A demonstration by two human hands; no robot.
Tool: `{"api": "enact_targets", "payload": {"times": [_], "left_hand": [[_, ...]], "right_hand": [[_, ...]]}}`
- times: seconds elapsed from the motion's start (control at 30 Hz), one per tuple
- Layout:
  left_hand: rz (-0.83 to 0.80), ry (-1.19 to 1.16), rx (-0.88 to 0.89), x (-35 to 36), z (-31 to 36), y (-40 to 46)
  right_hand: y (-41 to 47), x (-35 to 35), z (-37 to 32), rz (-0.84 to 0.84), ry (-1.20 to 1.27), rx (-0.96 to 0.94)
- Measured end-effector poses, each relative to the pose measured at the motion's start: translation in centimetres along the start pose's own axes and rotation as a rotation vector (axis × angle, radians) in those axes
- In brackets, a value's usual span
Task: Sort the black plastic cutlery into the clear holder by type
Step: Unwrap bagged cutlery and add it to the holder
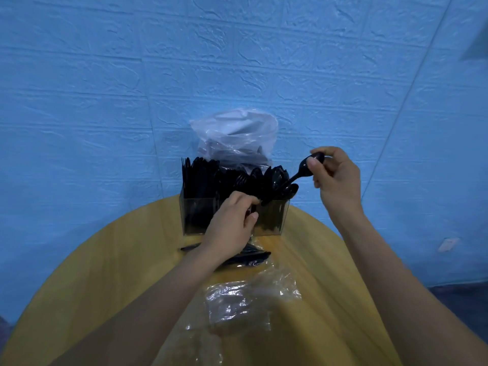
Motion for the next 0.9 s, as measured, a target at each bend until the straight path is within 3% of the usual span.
{"api": "enact_targets", "payload": {"times": [0.27,0.43,0.63,0.9], "left_hand": [[-0.053,0.316,0.152,2.7,0.7,1.3],[-0.031,0.307,0.177,2.6,0.7,1.2],[-0.054,0.311,0.174,2.7,0.4,1.6],[-0.036,0.281,0.158,2.5,0.5,1.7]], "right_hand": [[-0.3,0.5,0.2,-0.044,-0.169,-0.177],[-0.9,2.4,2.1,-0.067,-0.256,-0.227],[-0.1,1.5,0.4,0.021,-0.212,-0.277],[-0.5,2.4,0.9,-0.031,-0.267,-0.298]]}}
Point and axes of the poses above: each hand's wrist, its own y-axis towards the middle knuckle, its own x-axis out of the palm, z = x × y, the point moved 8 cm from there along y, towards the middle knuckle, and after that the axes turned 1 degree about y, right-handed, at the moved point
